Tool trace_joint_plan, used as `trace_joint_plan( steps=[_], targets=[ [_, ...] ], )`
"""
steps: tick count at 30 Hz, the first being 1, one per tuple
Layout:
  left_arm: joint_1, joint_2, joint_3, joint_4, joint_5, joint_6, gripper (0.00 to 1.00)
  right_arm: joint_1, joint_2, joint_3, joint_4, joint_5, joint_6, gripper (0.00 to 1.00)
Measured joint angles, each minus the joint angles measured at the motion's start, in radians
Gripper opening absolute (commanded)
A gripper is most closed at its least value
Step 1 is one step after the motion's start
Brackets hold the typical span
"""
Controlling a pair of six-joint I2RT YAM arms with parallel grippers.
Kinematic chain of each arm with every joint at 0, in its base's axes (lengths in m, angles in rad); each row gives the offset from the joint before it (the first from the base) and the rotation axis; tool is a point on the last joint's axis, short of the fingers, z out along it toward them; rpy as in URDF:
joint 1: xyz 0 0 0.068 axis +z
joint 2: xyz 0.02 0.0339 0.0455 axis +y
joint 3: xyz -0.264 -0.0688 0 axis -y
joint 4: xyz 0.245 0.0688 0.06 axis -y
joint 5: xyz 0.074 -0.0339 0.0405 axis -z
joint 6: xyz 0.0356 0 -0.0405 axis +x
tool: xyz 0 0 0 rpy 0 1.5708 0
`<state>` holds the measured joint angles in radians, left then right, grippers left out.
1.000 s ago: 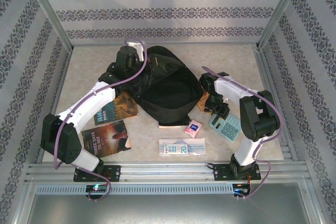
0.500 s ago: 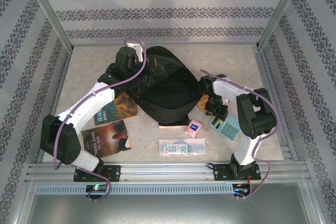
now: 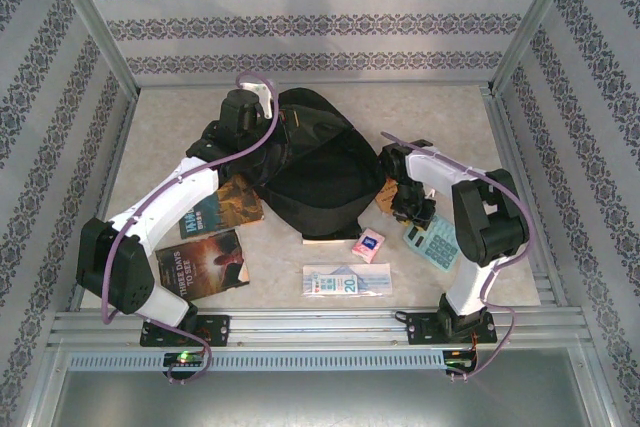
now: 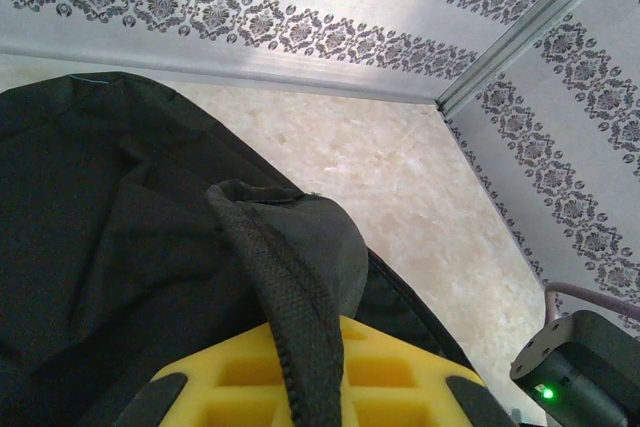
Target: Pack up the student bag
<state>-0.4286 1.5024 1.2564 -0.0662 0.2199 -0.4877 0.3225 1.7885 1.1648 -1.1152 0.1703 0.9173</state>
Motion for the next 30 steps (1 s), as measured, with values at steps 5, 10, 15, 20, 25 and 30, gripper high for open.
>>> trace_joint_plan(
  steps=[5,10,15,20,25,30],
  targets=[
    [0.003,0.0,0.0,0.0,0.0,0.0,0.0,-0.013,-0.101,0.008,-0.037,0.007,-0.004,0.03],
    [0.005,0.0,0.001,0.0,0.001,-0.011,0.0,-0.019,-0.265,0.04,-0.045,0.0,-0.007,0.0],
    [0.005,0.0,0.014,0.0,0.005,-0.026,0.0,-0.015,-0.43,0.061,-0.037,0.001,-0.035,0.0],
    [0.005,0.003,0.048,-0.002,0.008,-0.039,0.0,0.003,-0.671,0.041,0.102,-0.047,-0.093,0.0],
    [0.005,0.014,0.082,-0.002,0.008,-0.051,0.0,0.003,-0.886,-0.046,0.354,-0.193,-0.106,0.0],
    [0.005,0.035,0.111,-0.003,0.017,-0.075,0.0,0.005,-0.919,-0.209,0.727,-0.366,-0.045,0.0]
  ],
)
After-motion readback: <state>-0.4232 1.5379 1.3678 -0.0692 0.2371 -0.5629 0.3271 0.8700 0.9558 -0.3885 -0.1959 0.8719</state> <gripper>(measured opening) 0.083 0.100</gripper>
